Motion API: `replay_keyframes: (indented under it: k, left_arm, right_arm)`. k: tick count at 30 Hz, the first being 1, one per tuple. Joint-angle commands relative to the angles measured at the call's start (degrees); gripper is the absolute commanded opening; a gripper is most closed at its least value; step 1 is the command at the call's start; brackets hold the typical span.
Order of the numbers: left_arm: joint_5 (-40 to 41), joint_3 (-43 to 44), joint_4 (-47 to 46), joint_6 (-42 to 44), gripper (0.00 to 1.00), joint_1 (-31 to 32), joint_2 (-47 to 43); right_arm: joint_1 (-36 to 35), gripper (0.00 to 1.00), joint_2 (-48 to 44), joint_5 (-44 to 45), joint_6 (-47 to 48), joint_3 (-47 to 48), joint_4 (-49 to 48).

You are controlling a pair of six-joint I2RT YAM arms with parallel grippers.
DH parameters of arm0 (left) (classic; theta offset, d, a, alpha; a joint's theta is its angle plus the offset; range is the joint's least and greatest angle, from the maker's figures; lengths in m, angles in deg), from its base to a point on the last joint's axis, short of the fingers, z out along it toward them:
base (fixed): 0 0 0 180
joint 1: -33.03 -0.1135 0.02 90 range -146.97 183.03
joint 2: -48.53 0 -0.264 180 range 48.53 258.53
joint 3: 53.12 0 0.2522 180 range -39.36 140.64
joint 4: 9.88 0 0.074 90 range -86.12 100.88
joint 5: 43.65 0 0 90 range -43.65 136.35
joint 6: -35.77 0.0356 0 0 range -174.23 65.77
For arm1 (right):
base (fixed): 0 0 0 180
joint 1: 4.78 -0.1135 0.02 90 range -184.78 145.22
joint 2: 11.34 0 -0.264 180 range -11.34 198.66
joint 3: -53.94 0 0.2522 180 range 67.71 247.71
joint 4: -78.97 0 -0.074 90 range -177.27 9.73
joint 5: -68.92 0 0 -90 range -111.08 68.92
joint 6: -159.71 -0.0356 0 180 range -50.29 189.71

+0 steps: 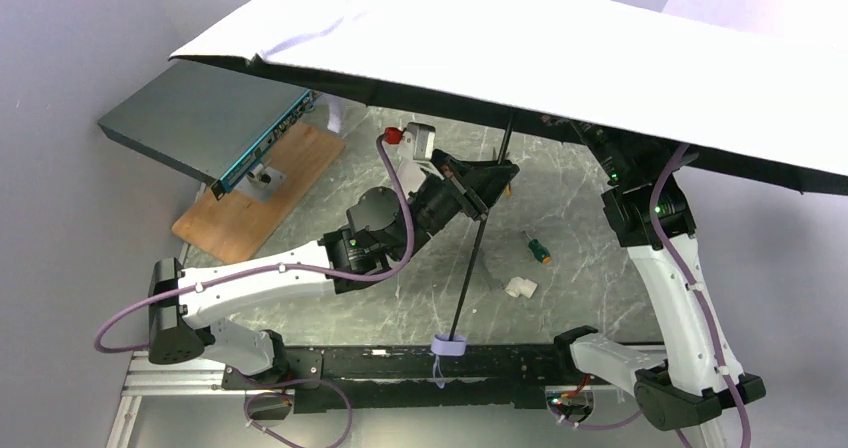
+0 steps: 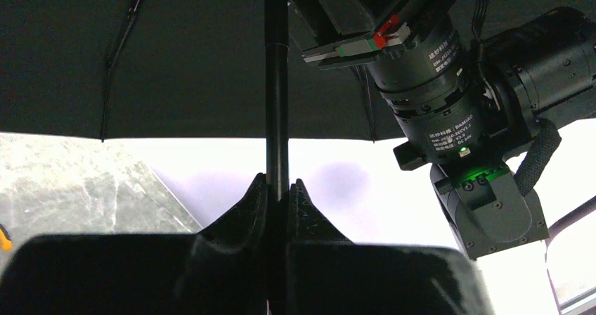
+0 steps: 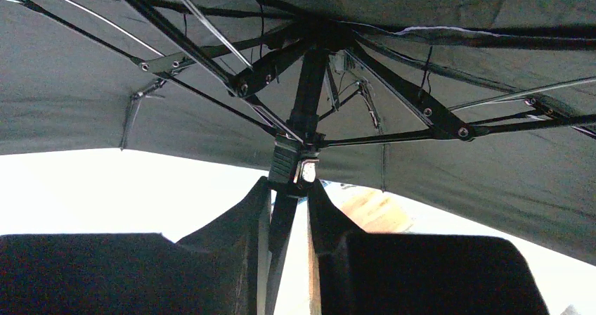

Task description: Open the umbrella

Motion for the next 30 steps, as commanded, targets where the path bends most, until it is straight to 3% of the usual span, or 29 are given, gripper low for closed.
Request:
replay_keyframes:
  k: [1, 3, 15, 16, 18, 20, 22, 26, 28, 30]
  left_arm:
    - [-16.5, -5.3, 16.1, 6.2, 0.00, 9.3, 0.2]
    - [-16.0, -6.0, 16.0, 6.7, 0.00, 8.8, 0.7]
    - [-7.5, -4.9, 17.6, 7.7, 0.00, 3.8, 5.4]
    - [-6.6, -4.1, 18.3, 7.9, 0.03, 3.5, 5.8]
    - [-6.5, -3.4, 18.7, 8.6, 0.22, 2.7, 6.3]
    - [-7.1, -3.4, 17.8, 9.0, 0.56, 2.3, 6.6]
    - [-7.6, -3.9, 16.6, 9.2, 0.74, 2.2, 6.7]
    - [-9.6, -5.2, 14.4, 8.9, 0.82, 2.2, 7.2]
    - [-10.0, -5.6, 14.0, 8.4, 0.78, 2.2, 7.4]
    - [-10.4, -5.5, 13.9, 8.5, 0.69, 2.2, 7.5]
  right_arm:
    - [7.4, 0.10, 1.9, 17.6, 3.2, 2.8, -36.1]
    - [7.4, 0.00, 2.2, 15.9, 2.3, 3.5, -36.0]
    - [7.4, 0.00, -3.6, 6.8, -3.8, -2.6, -39.8]
    - [7.4, 0.00, -4.3, 6.9, -3.9, -3.4, -40.0]
    - [7.4, 0.00, -5.3, 7.1, -4.4, -4.4, -40.4]
    - [7.4, 0.00, -6.2, 6.2, -5.7, -5.4, -40.8]
    - [7.4, 0.00, -7.2, 5.2, -7.3, -6.9, -42.2]
    - [7.4, 0.00, -8.2, 5.0, -9.0, -7.9, -42.5]
    - [7.4, 0.00, -8.2, 4.5, -9.1, -7.2, -41.8]
    - [7.4, 0.00, -8.3, 4.2, -9.8, -6.7, -41.6]
